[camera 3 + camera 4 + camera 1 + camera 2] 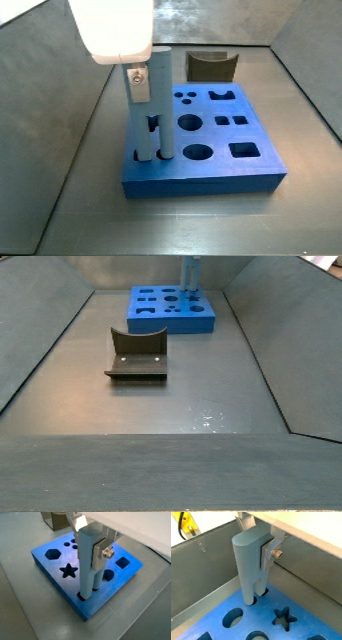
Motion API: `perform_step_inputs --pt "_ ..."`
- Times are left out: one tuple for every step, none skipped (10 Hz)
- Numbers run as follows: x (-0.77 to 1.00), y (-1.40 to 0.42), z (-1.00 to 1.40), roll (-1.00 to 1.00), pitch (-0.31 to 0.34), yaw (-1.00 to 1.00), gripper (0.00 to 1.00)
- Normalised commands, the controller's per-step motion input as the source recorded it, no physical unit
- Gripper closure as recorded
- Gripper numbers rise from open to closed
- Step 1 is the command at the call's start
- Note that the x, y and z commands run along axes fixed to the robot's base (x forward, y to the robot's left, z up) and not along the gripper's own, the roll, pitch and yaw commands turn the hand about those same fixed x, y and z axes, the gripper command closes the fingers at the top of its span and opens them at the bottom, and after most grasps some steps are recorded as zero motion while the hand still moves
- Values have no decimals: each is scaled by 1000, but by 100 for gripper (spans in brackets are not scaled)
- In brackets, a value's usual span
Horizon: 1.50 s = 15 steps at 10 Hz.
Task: Pick up the square-circle object. Move up. Move to above the board. Insert the square-circle object.
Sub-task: Insert the square-circle object.
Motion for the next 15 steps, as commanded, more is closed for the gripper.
perform_step_inputs --pt "-63 0 -14 0 0 0 100" --pt "-29 26 -3 0 0 0 100" --pt "0 0 -17 0 0 0 100" --pt "-3 -123 -106 120 0 0 100" --pt "0 -423 -274 397 0 17 100" --pt "0 -486 -289 500 0 106 100" --pt "9 -457 -297 500 0 114 100" --pt "0 -274 -386 479 0 151 100" --pt "0 -200 -506 420 0 129 100" --pt "46 -123 -606 313 0 60 100" --pt "91 -114 -660 266 0 40 100" --pt "103 -126 -717 261 -3 34 100" --pt "154 -123 -820 229 -10 23 100" --pt "171 -126 -897 197 -27 17 100" --pt "129 -129 -957 157 -66 29 100"
